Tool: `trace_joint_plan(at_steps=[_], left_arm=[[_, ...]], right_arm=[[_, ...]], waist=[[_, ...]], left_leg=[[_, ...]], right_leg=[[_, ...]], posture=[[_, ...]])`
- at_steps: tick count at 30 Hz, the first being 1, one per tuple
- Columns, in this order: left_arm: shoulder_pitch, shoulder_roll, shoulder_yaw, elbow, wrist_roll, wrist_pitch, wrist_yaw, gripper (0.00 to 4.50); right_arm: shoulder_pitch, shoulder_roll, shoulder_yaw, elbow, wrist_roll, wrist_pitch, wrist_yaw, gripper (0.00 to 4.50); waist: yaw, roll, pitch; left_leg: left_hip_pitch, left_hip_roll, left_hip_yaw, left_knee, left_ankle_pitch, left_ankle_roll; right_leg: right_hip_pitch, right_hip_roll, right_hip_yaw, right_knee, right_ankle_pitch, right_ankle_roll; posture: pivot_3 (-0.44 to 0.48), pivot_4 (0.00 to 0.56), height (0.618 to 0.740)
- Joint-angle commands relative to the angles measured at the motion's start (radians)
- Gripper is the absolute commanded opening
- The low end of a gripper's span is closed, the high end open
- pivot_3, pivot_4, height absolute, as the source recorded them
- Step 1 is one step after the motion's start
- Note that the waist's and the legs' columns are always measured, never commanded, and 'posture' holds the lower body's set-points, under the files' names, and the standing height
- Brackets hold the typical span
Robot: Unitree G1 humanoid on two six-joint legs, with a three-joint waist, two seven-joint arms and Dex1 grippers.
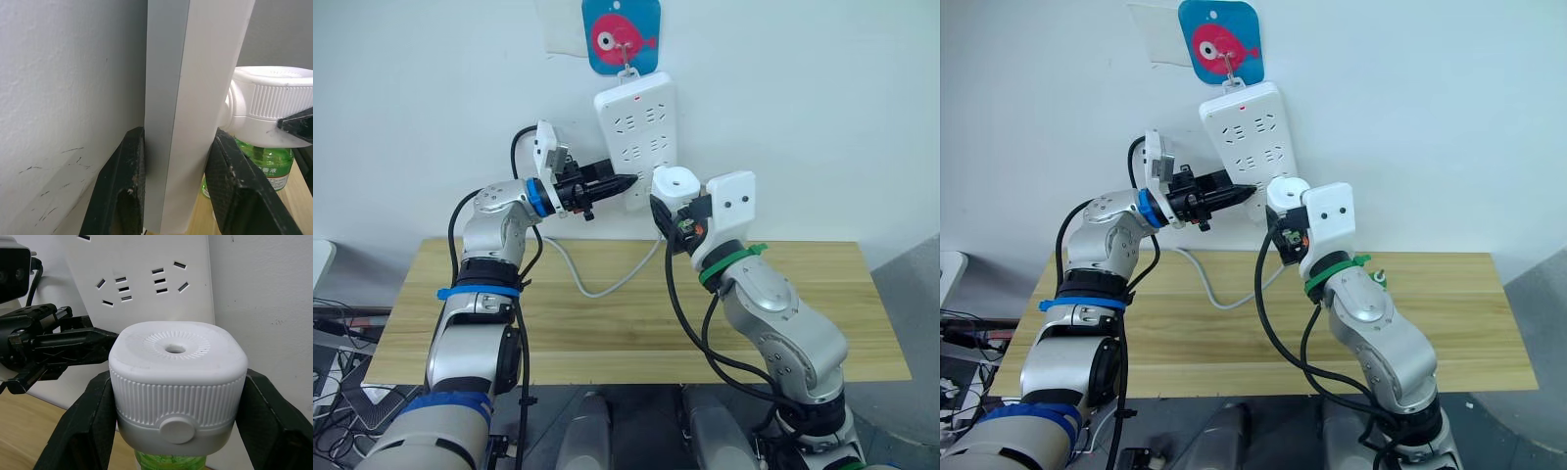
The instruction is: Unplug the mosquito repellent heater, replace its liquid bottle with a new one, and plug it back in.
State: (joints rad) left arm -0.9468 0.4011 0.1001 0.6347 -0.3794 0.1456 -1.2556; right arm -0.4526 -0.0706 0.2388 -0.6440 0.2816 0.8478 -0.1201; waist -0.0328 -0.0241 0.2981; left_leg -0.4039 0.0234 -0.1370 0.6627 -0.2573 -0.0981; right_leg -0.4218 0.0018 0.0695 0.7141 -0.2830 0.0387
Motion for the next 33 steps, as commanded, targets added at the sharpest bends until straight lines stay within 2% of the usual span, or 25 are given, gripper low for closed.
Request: trace_joint_plan(at_steps=[1,8,13,16,20,33], left_arm=[[-0.026,-0.033,-0.009,-0.069,-0.038,0.009,-0.025,1.31],[-0.017,-0.029,-0.014,-0.082,-0.035,0.017,-0.044,1.31],[-0.011,-0.028,-0.014,-0.087,-0.036,0.019,-0.047,1.31],[-0.008,-0.027,-0.014,-0.089,-0.037,0.02,-0.047,1.31],[-0.011,-0.024,-0.014,-0.086,-0.035,0.02,-0.047,1.31],[-0.009,-0.023,-0.012,-0.09,-0.034,0.026,-0.045,1.31]], right_arm=[[-0.037,0.029,-0.02,0.051,-0.026,-0.046,0.018,2.93],[-0.028,0.05,-0.084,0.039,0.031,-0.032,0.085,2.93],[-0.027,0.106,-0.157,0.024,0.091,-0.004,0.084,2.93],[-0.024,0.103,-0.15,0.02,0.077,0.007,0.084,2.93],[-0.053,-0.012,-0.057,0.032,-0.052,0.015,0.076,2.93],[-0.105,0.0,-0.054,0.072,-0.131,0.007,0.046,2.93]], waist=[[-0.001,0.0,0.0],[-0.003,0.0,0.0],[-0.002,0.0,0.0],[-0.003,0.0,0.0],[-0.002,0.0,0.0],[-0.004,0.0,0.0]], left_leg=[[0.0,0.0,0.0,0.0,0.001,0.0],[0.001,0.001,0.001,-0.001,0.002,-0.001],[0.001,0.001,0.001,-0.001,0.002,-0.001],[0.001,0.002,0.001,-0.001,0.002,-0.001],[0.001,0.001,0.001,-0.001,0.002,-0.001],[0.001,0.003,0.001,-0.002,0.002,-0.001]], right_leg=[[0.0,0.0,0.0,0.0,0.0,0.0],[0.0,0.002,0.0,0.0,0.001,-0.001],[0.0,0.002,0.0,0.0,0.001,-0.001],[0.0,0.002,0.001,0.0,0.001,-0.001],[0.0,0.002,0.001,0.0,0.001,-0.001],[0.0,0.004,0.001,-0.001,0.001,-0.001]], posture=[[0.089,0.244,0.74],[0.089,0.247,0.74],[0.087,0.249,0.74],[0.089,0.253,0.74],[0.09,0.255,0.74],[0.089,0.261,0.74]])
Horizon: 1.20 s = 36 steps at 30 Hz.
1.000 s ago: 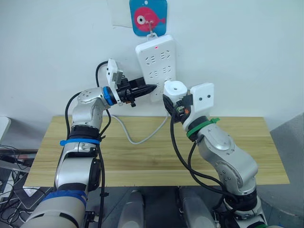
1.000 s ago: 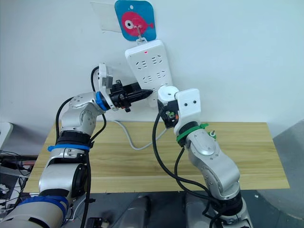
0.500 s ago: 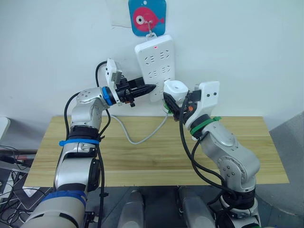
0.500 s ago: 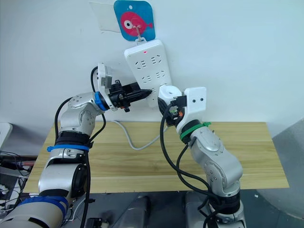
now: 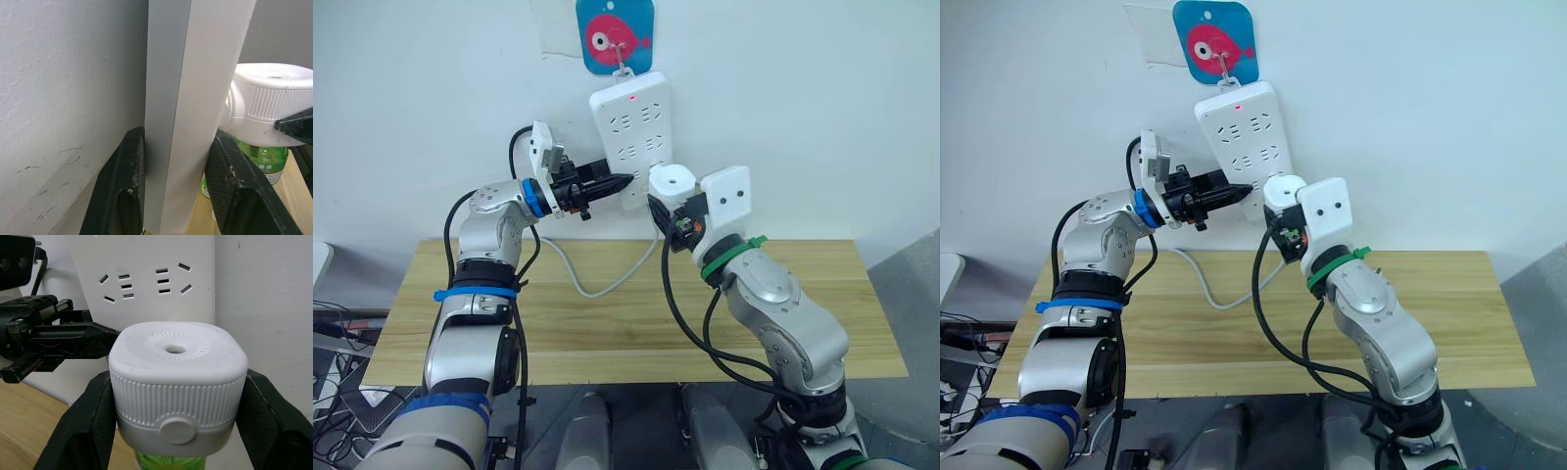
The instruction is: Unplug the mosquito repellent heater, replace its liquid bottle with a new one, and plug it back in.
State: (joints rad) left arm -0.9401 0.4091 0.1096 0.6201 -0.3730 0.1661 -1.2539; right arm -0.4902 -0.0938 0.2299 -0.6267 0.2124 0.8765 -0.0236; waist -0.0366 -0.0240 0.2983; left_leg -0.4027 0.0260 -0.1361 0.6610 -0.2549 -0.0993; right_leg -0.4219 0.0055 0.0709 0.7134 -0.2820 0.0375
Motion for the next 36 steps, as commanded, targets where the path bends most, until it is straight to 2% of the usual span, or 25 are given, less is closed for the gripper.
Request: trace_joint_plan(at_steps=[1,7,22,30,36], left_arm=[[-0.013,-0.032,-0.021,-0.079,-0.04,0.006,-0.046,1.31],[-0.008,-0.035,-0.019,-0.087,-0.04,0.012,-0.047,1.31],[0.009,-0.022,-0.018,-0.12,-0.048,0.026,-0.042,1.31],[0.005,-0.019,-0.015,-0.097,-0.035,0.007,-0.033,1.31],[-0.001,-0.021,-0.01,-0.081,-0.031,0.003,-0.025,1.31]], right_arm=[[-0.071,0.037,-0.049,0.059,-0.059,-0.026,-0.055,2.93],[-0.088,0.04,0.001,0.112,-0.107,-0.078,-0.047,2.93],[-0.06,0.098,0.033,0.154,-0.169,-0.168,-0.042,2.93],[-0.002,0.091,0.023,0.054,-0.129,-0.113,-0.002,2.93],[0.061,0.08,0.031,-0.046,-0.126,-0.081,0.005,2.93]], waist=[[-0.002,0.0,0.0],[-0.011,0.0,0.0],[-0.018,0.0,0.0],[-0.014,0.0,0.0],[0.003,0.0,0.0]], left_leg=[[0.0,0.0,0.0,0.0,0.0,0.0],[0.001,0.001,0.0,0.0,0.001,0.0],[0.002,0.005,-0.002,-0.002,0.006,0.002],[0.001,0.005,-0.002,-0.004,0.006,0.002],[0.001,0.004,-0.002,-0.017,0.011,-0.006]], right_leg=[[0.0,0.0,0.0,0.0,0.0,0.0],[0.0,0.001,0.0,0.0,0.001,0.0],[-0.001,0.006,0.0,0.001,0.004,0.001],[-0.001,0.006,0.0,0.0,0.004,0.001],[-0.002,0.004,0.0,-0.009,0.004,0.001]], posture=[[0.091,0.261,0.74],[0.094,0.259,0.74],[0.112,0.245,0.74],[0.112,0.25,0.74],[0.108,0.257,0.74]])
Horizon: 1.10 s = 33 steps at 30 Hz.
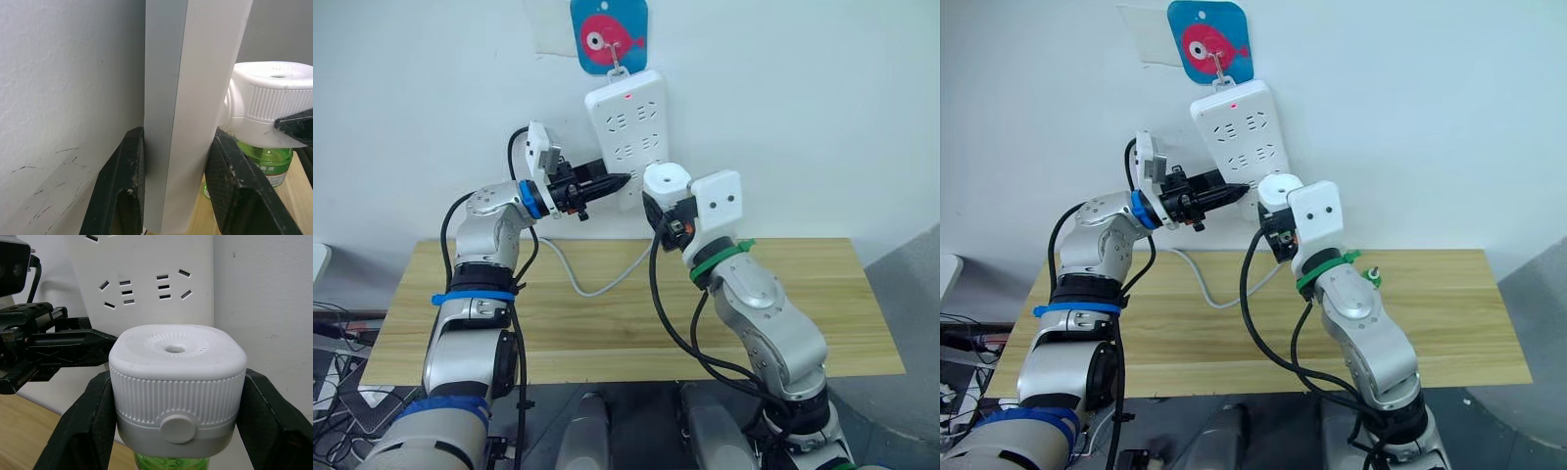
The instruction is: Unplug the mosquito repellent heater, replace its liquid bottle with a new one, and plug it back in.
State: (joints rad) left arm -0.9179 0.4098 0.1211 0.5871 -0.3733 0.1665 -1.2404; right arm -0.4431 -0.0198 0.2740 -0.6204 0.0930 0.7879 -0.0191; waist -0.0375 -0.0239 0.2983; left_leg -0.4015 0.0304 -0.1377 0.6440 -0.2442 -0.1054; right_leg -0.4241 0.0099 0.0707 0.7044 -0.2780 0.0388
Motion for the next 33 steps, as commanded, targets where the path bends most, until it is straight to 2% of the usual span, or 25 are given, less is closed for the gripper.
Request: trace_joint_plan(at_steps=[1,10,19,25,30,33], left_arm=[[-0.025,-0.021,-0.021,-0.046,-0.03,0.002,-0.04,1.31],[-0.032,-0.019,-0.019,-0.028,-0.024,-0.004,-0.045,1.31],[-0.028,-0.019,-0.023,-0.035,-0.027,-0.004,-0.042,1.31],[-0.03,-0.019,-0.024,-0.036,-0.029,-0.002,-0.038,1.31],[-0.027,-0.02,-0.025,-0.044,-0.035,0.007,-0.038,1.31],[-0.029,-0.022,-0.026,-0.043,-0.036,0.009,-0.038,1.31]], right_arm=[[0.023,0.004,-0.011,-0.066,-0.007,0.011,0.002,2.93],[0.094,-0.042,-0.001,-0.14,-0.02,0.031,0.011,2.93],[0.03,-0.103,0.03,-0.103,-0.124,0.065,-0.008,2.93],[0.006,-0.044,0.028,-0.058,-0.15,0.051,-0.033,2.93],[-0.004,0.065,0.003,0.005,-0.13,-0.022,-0.062,2.93],[-0.008,0.082,0.008,0.049,-0.139,-0.06,-0.055,2.93]], waist=[[0.006,0.0,0.0],[0.009,0.0,0.0],[0.011,0.0,0.0],[0.01,0.0,0.0],[0.008,0.0,0.0],[0.007,0.0,0.0]], left_leg=[[0.0,0.0,0.0,-0.001,0.0,0.0],[-0.002,-0.001,0.0,-0.006,0.0,0.0],[-0.002,-0.001,-0.001,-0.007,0.0,0.0],[-0.002,-0.001,0.0,-0.007,0.0,0.0],[-0.001,-0.001,0.0,-0.007,0.0,0.0],[-0.001,-0.001,0.0,-0.007,0.001,-0.001]], right_leg=[[0.0,0.0,0.0,-0.001,0.0,0.0],[0.0,-0.003,-0.002,-0.009,0.001,-0.001],[0.0,-0.003,-0.002,-0.01,0.0,0.0],[0.0,-0.003,-0.002,-0.009,0.0,0.0],[0.0,-0.003,-0.002,-0.009,0.0,-0.001],[0.0,-0.003,-0.002,-0.008,0.0,0.0]], posture=[[0.107,0.26,0.74],[0.104,0.269,0.74],[0.107,0.27,0.74],[0.108,0.268,0.74],[0.107,0.266,0.74],[0.109,0.266,0.74]])
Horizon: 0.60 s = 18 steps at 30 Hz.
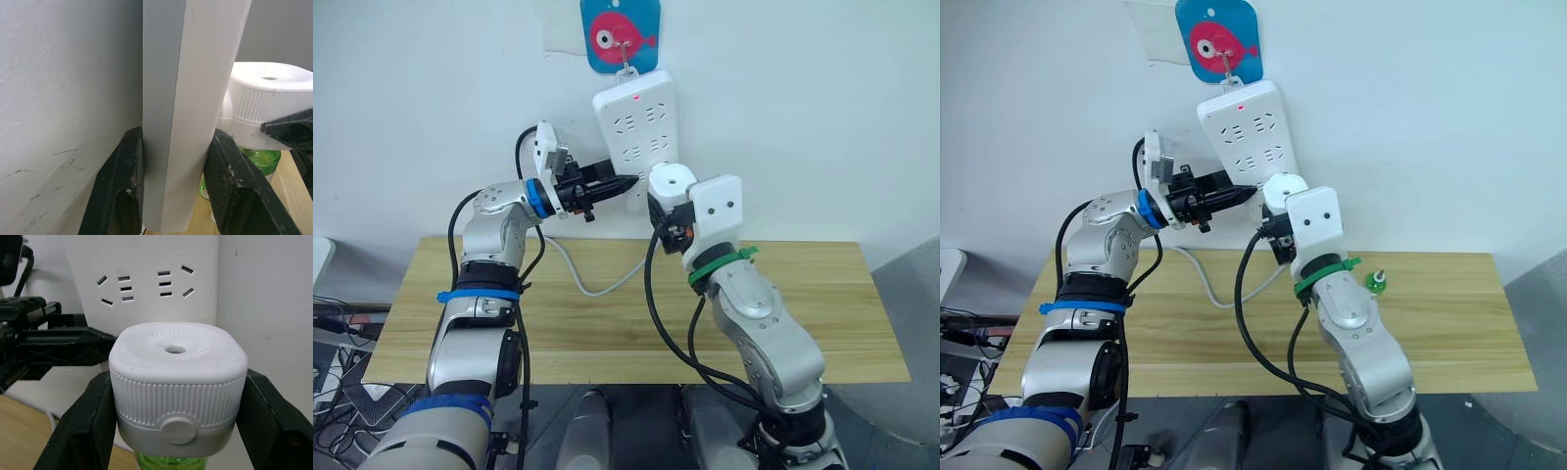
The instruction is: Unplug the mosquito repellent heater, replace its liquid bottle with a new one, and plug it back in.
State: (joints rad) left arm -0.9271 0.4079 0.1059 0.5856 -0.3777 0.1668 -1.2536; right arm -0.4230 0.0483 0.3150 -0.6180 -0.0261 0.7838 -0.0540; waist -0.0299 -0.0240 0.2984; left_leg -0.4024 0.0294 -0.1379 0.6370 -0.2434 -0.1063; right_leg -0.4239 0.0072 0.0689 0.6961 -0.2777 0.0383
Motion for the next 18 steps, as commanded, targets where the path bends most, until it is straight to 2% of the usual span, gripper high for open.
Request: trace_joint_plan(at_steps=[1,13,18], left_arm=[[-0.02,-0.02,-0.011,-0.042,-0.031,0.009,-0.026,1.31],[-0.014,-0.023,-0.013,-0.059,-0.036,0.015,-0.029,1.31],[-0.013,-0.021,-0.011,-0.058,-0.031,0.009,-0.027,1.31]], right_arm=[[-0.03,0.011,-0.028,0.063,-0.026,-0.069,-0.015,2.93],[-0.071,-0.005,-0.035,0.182,-0.042,-0.171,0.008,2.93],[-0.061,-0.004,-0.047,0.178,-0.024,-0.183,0.027,2.93]], waist=[[-0.002,0.0,0.0],[-0.006,0.0,0.0],[-0.012,0.0,0.0]], left_leg=[[0.0,0.0,0.0,0.0,0.0,0.0],[0.001,0.0,0.0,0.0,0.003,-0.001],[0.001,0.0,0.0,0.0,0.006,-0.002]], right_leg=[[0.0,0.0,0.0,0.0,0.0,0.0],[0.0,0.0,0.001,0.001,0.001,0.001],[0.0,0.001,0.001,0.001,0.005,0.002]], posture=[[0.109,0.266,0.74],[0.116,0.251,0.74],[0.121,0.247,0.74]])
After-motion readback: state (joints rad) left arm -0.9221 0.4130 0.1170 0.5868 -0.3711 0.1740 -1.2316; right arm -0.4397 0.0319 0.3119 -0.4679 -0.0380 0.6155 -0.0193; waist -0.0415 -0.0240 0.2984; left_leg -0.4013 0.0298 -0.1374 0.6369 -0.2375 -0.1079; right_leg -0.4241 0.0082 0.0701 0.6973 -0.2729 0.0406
